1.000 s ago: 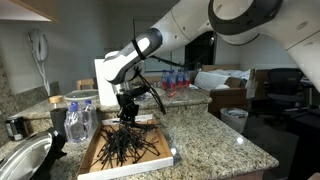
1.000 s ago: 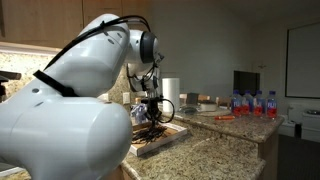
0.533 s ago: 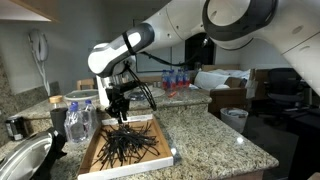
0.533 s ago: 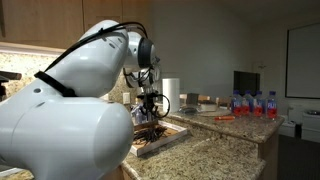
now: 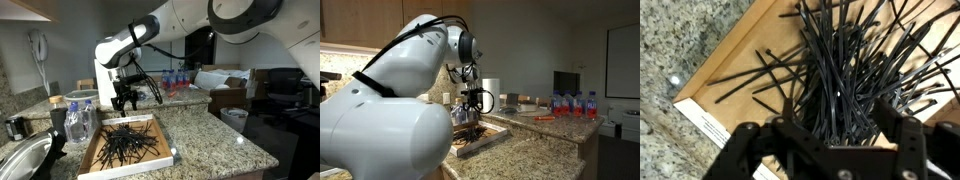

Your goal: Put the black objects into the box

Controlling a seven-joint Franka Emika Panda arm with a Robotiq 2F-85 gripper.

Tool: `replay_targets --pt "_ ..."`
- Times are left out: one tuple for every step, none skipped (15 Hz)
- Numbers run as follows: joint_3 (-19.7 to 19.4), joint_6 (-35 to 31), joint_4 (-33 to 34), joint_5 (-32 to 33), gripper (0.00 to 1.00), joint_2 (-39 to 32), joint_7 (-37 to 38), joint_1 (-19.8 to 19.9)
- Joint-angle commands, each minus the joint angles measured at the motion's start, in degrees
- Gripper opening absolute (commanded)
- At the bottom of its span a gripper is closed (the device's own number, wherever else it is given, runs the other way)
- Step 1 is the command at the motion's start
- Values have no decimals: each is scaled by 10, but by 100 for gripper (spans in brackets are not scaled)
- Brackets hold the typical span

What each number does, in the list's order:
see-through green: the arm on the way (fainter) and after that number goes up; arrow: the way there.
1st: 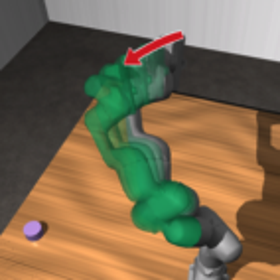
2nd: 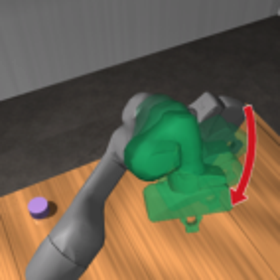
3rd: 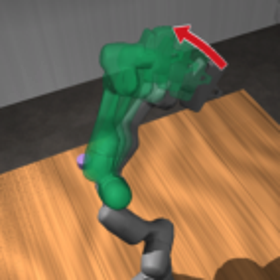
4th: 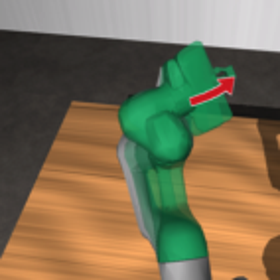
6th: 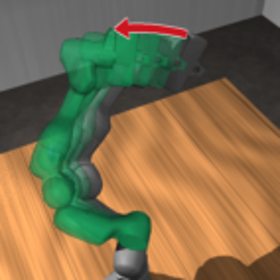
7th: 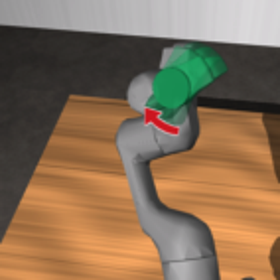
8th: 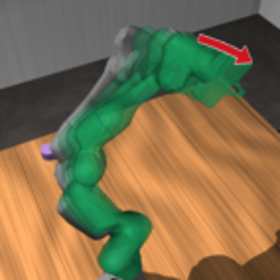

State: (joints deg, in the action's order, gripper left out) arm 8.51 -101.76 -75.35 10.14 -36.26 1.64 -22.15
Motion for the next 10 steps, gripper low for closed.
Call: replay_targets --pt "8 -3 -118 -37 100 90 2 26" --pt "11 -11 -148 -50 100 110 -6 33" --pt "17 -20 -172 -60 100 126 -5 40" --pt "21 -34 -198 -72 100 145 -5 44" --pt "25 -50 -223 -85 100 164 -9 50" --pt "28 -70 -249 -96 100 184 -9 54" --pt "29 -89 -276 -104 100 202 -8 56" --pt "31 -109 -303 -109 100 221 -6 58" --pt "31 -130 -331 -113 100 240 -4 59" --pt "29 -158 -360 -116 100 260 6 60"
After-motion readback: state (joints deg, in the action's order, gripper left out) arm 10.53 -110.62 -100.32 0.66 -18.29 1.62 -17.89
